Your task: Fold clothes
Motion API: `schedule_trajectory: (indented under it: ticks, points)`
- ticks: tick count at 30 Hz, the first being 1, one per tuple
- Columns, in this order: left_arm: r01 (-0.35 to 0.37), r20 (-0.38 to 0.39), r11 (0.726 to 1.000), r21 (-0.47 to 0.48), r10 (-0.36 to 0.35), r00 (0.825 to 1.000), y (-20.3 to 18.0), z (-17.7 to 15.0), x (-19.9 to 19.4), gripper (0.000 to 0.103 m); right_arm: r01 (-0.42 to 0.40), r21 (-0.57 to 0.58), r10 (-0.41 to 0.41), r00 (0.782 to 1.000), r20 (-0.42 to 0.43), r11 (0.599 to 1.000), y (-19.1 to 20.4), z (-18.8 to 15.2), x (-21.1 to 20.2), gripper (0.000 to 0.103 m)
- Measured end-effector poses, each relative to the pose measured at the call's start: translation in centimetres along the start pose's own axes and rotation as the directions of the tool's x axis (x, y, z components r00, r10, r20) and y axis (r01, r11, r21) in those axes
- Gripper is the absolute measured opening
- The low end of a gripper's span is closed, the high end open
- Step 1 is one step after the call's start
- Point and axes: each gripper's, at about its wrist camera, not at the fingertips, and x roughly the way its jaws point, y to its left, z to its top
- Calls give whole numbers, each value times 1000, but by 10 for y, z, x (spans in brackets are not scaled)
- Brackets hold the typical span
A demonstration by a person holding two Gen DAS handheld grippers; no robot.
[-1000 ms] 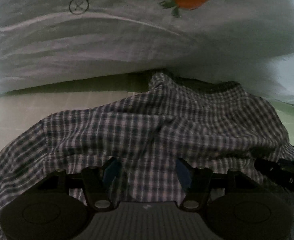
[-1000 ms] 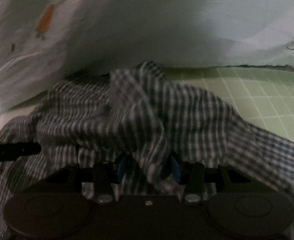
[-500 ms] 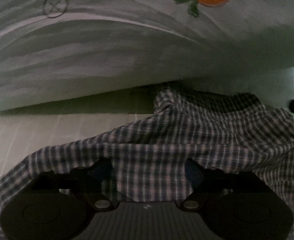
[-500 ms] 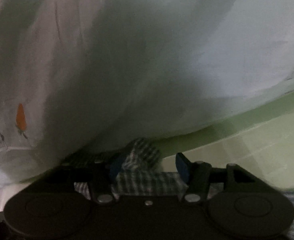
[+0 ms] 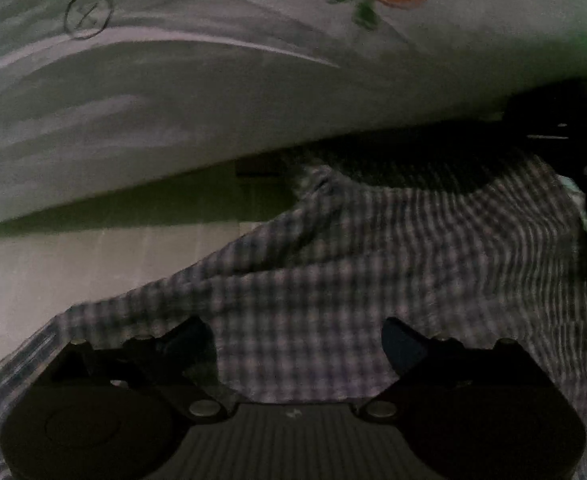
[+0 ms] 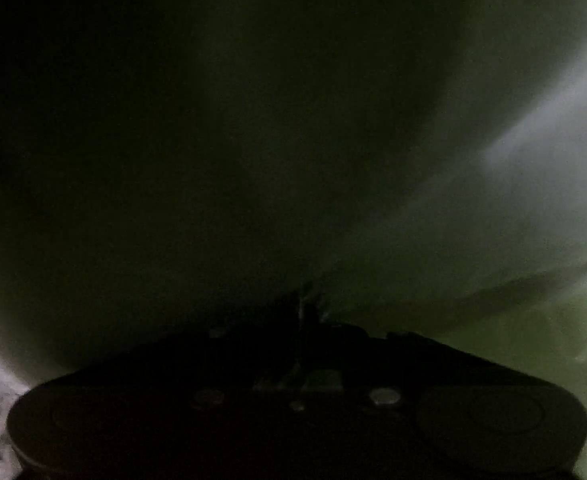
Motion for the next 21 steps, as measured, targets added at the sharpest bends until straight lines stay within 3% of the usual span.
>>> schedule_trajectory:
  ticks: [3, 4, 5, 7, 8, 13, 18, 21]
  points:
    - [-5, -14, 1000, -21, 5, 1000, 8, -8, -14, 95, 73, -114, -79, 996, -49, 991, 7, -1, 14, 12]
    - [-5, -14, 1000, -23, 5, 1000, 12, -12, -23, 95, 103, -142, -110, 993, -40, 985, 9, -3, 10, 28]
    - [-8, -12, 1000, -29, 8, 1000, 15, -16, -31, 95, 133, -160, -137, 990, -16, 978, 12, -4, 2, 52]
    - [-18, -8, 999, -46, 17, 1000, 22, -25, -48, 95, 184, -177, -177, 983, 55, 967, 15, -8, -24, 73]
    - [-27, -8, 998, -62, 27, 1000, 27, -31, -58, 95, 205, -187, -193, 978, 80, 961, 17, -12, -38, 78]
    - [-134, -30, 977, -165, 131, 991, 67, -72, -118, 95, 296, -176, -276, 953, 129, 939, 23, -65, -127, 88]
    - [-252, -65, 916, -313, 244, 968, 105, -125, -179, 95, 255, -117, -260, 965, -32, 960, 28, -164, -197, 88]
    - [-284, -64, 891, -354, 280, 958, 113, -151, -213, 95, 239, -180, -258, 961, -95, 954, 29, -216, -230, 83]
